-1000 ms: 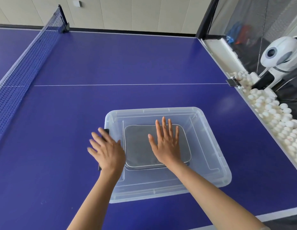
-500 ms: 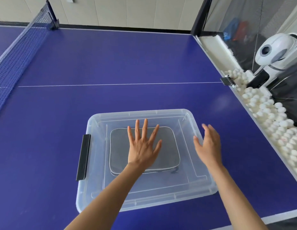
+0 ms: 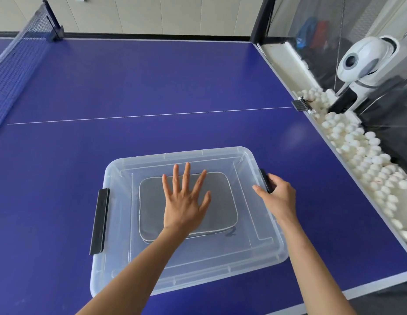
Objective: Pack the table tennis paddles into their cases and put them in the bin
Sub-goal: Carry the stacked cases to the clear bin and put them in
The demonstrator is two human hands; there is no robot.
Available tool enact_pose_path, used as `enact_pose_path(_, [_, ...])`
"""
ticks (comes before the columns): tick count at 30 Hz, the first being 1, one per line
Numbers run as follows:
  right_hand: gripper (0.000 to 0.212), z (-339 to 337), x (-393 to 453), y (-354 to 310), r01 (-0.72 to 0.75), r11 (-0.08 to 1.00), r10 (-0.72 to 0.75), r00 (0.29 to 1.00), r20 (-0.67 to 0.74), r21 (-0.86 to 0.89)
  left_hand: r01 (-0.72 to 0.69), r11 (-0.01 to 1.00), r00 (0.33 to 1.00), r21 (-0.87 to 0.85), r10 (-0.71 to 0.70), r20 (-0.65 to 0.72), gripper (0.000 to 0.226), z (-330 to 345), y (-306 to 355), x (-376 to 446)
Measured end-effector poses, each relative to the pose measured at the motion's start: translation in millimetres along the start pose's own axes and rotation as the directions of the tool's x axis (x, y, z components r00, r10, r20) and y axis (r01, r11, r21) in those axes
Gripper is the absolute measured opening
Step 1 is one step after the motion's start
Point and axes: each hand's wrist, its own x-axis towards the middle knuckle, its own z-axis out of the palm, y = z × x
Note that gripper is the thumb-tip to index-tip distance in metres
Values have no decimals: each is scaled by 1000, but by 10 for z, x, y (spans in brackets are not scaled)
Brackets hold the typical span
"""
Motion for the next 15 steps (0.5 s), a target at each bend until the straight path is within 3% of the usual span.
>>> enact_pose_path(10, [13, 13, -41, 26, -55, 998, 56, 998, -7, 41, 9, 1000, 1000, -3, -9, -21, 60, 5, 15, -8])
enact_pose_path(15, [19, 9, -28, -1, -77, 997, 77, 997, 3, 10, 11, 1000, 999, -13, -12, -33, 60, 14, 17, -8])
